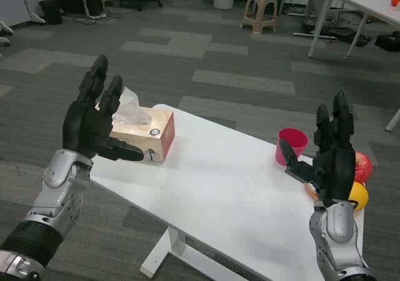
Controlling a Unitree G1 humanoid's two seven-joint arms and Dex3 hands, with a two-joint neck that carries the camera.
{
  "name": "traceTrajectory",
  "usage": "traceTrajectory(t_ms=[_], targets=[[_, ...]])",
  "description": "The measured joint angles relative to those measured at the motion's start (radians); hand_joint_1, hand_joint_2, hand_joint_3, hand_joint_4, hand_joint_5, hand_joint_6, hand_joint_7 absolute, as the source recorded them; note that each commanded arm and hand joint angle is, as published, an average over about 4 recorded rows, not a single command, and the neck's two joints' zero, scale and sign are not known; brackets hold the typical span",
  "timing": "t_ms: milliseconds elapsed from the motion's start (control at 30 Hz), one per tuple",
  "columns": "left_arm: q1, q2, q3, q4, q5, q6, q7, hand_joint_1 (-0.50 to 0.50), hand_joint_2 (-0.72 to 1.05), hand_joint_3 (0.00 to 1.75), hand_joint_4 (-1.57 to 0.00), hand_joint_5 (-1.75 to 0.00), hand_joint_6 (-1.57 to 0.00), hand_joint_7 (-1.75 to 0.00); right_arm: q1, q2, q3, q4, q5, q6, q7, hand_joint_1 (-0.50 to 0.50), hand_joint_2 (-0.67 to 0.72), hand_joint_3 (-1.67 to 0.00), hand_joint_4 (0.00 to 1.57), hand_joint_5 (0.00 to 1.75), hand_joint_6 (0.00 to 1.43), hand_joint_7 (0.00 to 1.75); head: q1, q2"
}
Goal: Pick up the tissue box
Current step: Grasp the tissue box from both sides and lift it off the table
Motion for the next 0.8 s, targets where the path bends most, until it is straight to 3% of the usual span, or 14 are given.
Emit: traceTrajectory(t_ms=[67, 100, 200, 500, 633, 733, 800], targets=[[0.027, -0.018, 0.021, -0.057, 0.013, 0.011, 0.021, 0.50, -0.28, 0.00, 0.00, 0.00, 0.00, 0.00, -0.002, 0.002, 0.026, -0.010, 0.001, -0.008, -0.016, 0.12, -0.41, -0.56, 0.26, 0.10, 0.00, 0.07, 0.014, 0.058], [0.046, -0.032, 0.036, -0.102, 0.024, 0.019, 0.035, 0.50, -0.28, 0.00, 0.00, 0.00, 0.00, 0.00, -0.005, 0.005, 0.048, -0.018, 0.001, -0.015, -0.026, 0.12, -0.41, -0.56, 0.26, 0.10, 0.00, 0.07, 0.026, 0.114], [0.071, -0.057, 0.056, -0.171, 0.040, 0.027, 0.053, 0.50, -0.28, 0.00, 0.00, 0.00, 0.00, 0.00, -0.018, 0.018, 0.087, -0.030, -0.001, -0.029, -0.037, 0.12, -0.41, -0.56, 0.24, 0.15, 0.00, 0.07, 0.020, 0.107], [0.078, -0.058, 0.066, -0.173, 0.039, 0.031, 0.061, 0.50, -0.28, 0.00, 0.00, 0.00, 0.00, 0.00, -0.033, 0.022, 0.091, -0.030, -0.001, -0.031, -0.039, 0.12, -0.41, -0.56, 0.23, 0.10, 0.00, 0.07, 0.024, 0.096], [0.078, -0.058, 0.066, -0.173, 0.038, 0.031, 0.061, 0.50, -0.28, 0.00, 0.00, 0.00, 0.00, 0.00, -0.033, 0.022, 0.091, -0.030, 0.000, -0.031, -0.039, 0.12, -0.41, -0.56, 0.25, 0.19, 0.00, 0.07, 0.024, 0.084], [0.078, -0.057, 0.066, -0.173, 0.038, 0.031, 0.061, 0.50, -0.28, 0.00, 0.00, 0.00, 0.00, 0.00, -0.033, 0.022, 0.091, -0.030, 0.000, -0.031, -0.039, 0.12, -0.41, -0.56, 0.26, 0.17, 0.00, 0.07, 0.024, 0.080], [0.078, -0.057, 0.067, -0.173, 0.037, 0.031, 0.061, 0.50, -0.28, 0.00, 0.00, 0.00, 0.00, 0.00, -0.033, 0.022, 0.092, -0.029, 0.000, -0.031, -0.039, 0.12, -0.41, -0.56, 0.26, 0.15, 0.00, 0.07, 0.017, 0.056]])
